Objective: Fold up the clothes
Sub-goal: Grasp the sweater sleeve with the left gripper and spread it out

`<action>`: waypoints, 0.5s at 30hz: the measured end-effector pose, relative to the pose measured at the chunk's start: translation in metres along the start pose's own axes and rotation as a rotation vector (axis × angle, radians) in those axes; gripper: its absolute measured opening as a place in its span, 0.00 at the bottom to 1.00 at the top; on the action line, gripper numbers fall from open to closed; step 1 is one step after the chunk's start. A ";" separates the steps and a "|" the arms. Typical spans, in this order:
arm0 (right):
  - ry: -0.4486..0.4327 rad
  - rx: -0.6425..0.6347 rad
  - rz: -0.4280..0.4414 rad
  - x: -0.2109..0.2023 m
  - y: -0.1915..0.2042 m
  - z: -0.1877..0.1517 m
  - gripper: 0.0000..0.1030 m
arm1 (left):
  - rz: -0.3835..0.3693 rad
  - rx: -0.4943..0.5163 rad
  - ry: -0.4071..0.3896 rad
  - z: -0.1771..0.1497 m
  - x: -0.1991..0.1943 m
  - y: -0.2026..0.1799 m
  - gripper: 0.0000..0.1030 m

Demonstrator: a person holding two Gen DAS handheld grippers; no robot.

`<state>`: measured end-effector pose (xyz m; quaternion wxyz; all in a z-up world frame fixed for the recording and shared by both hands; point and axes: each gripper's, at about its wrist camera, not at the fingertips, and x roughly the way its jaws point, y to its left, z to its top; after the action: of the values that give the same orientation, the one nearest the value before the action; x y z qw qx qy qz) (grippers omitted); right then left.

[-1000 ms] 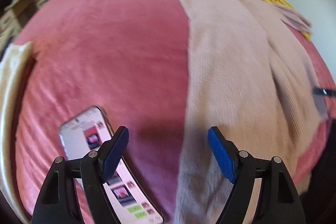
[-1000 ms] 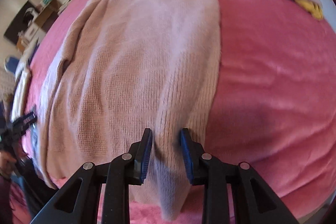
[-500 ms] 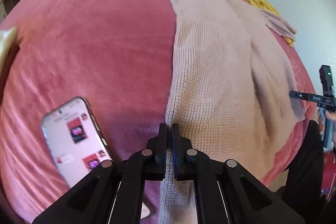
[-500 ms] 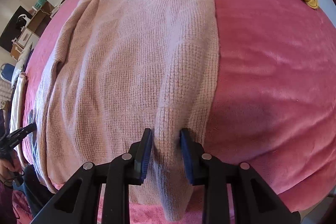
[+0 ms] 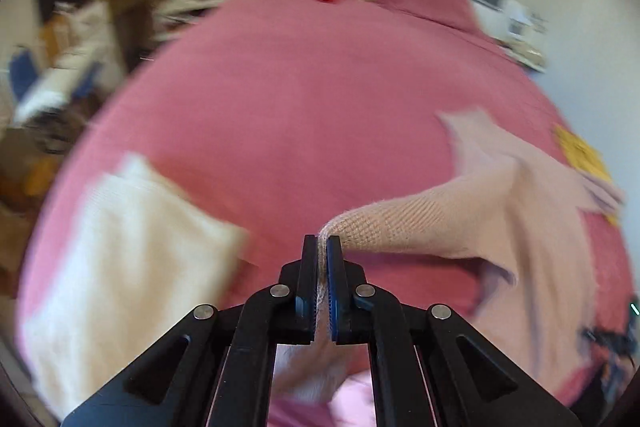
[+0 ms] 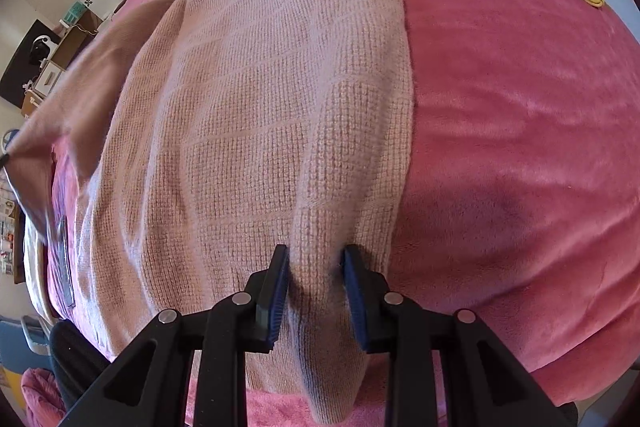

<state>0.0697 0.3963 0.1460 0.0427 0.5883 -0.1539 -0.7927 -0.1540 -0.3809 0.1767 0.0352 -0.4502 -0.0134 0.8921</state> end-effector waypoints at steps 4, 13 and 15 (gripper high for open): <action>0.001 -0.002 -0.008 0.000 -0.006 0.004 0.28 | 0.139 -0.050 0.042 0.008 0.017 0.054 0.06; -0.037 -0.009 -0.008 -0.028 -0.033 0.014 0.28 | -0.045 -0.354 0.041 -0.058 0.033 0.093 0.26; -0.016 -0.032 -0.007 -0.029 -0.041 0.018 0.28 | -0.096 -0.199 0.053 -0.075 0.028 0.045 0.54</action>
<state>0.0667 0.4458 0.1654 0.0479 0.5817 -0.1397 -0.7999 -0.1127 -0.4239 0.1068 0.0335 -0.4739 -0.1226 0.8713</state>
